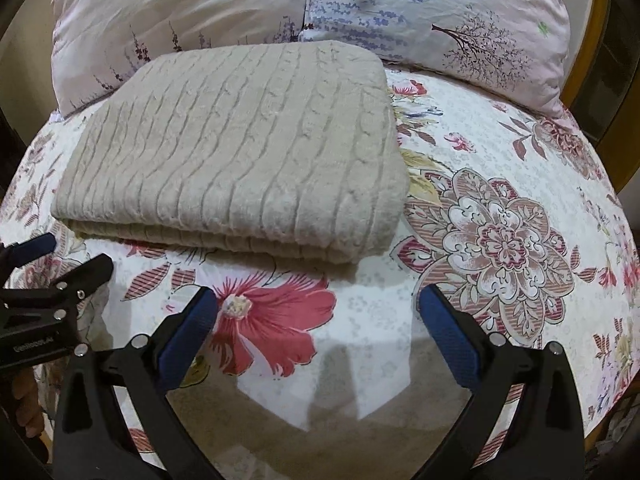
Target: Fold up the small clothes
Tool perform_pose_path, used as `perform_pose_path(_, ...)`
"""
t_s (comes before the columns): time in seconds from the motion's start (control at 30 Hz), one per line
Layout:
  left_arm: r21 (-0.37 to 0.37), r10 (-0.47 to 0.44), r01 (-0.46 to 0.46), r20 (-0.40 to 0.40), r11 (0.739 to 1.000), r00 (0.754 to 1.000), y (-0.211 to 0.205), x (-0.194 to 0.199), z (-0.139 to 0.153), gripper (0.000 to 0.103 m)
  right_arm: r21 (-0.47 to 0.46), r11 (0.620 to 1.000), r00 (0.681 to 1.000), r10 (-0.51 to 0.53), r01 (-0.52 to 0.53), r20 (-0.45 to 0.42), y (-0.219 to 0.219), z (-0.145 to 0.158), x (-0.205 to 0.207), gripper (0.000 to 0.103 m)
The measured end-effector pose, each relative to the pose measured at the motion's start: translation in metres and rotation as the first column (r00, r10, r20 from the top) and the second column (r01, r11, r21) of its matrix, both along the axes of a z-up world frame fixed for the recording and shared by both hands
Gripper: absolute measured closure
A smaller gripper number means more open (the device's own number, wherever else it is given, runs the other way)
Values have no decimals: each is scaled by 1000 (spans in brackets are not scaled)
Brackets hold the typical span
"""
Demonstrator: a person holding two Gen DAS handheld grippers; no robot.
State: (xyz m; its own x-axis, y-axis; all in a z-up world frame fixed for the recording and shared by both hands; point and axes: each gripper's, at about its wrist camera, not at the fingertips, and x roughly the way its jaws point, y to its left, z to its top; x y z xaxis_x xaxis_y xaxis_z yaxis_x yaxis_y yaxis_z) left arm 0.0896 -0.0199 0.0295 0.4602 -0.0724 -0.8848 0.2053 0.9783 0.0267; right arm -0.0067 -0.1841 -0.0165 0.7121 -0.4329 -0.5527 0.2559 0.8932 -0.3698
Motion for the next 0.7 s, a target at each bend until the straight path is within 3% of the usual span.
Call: perform_pose_path(0.7, 0, 6, -6, 3, 1000, 1000, 1, -1, 0, 1, 9, 1000, 1000, -11, 11, -1, -3, 1, 2, 2)
